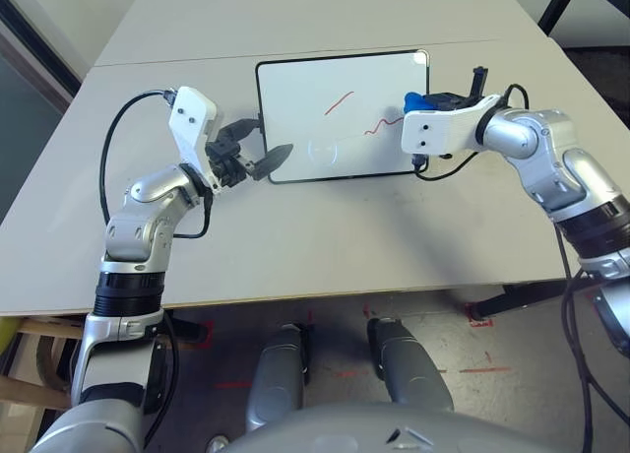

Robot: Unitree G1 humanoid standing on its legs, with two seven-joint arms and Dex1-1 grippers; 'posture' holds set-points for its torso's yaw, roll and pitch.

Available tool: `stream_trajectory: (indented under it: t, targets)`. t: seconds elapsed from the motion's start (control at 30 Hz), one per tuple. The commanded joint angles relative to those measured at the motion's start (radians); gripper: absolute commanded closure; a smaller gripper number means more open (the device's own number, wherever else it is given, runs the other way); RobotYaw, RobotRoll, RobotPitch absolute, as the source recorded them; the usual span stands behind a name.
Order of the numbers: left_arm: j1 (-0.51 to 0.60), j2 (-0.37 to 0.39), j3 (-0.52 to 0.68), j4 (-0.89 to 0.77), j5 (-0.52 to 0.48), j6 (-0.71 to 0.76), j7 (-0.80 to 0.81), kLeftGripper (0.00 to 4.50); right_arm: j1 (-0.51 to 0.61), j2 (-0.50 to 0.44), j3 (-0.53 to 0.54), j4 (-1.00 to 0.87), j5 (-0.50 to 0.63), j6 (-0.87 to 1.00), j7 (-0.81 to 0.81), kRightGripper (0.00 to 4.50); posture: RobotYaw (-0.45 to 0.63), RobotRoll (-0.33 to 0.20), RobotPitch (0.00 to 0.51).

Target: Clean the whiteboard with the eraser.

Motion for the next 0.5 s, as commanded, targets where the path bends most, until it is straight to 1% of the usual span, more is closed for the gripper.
stream_trajectory:
  t: [0.03,0.5]
  targets:
    - [-0.002,0.008,-0.015,-0.005,0.011,0.011,-0.006,0.00,-0.005,0.014,0.019,0.038,-0.033,-0.050,0.003,4.11,-0.15,0.000,0.169]
    - [0.007,0.013,-0.008,-0.032,0.007,0.033,-0.001,0.00,-0.033,0.088,0.017,0.166,-0.113,-0.120,-0.045,4.12,-0.14,0.000,0.176]
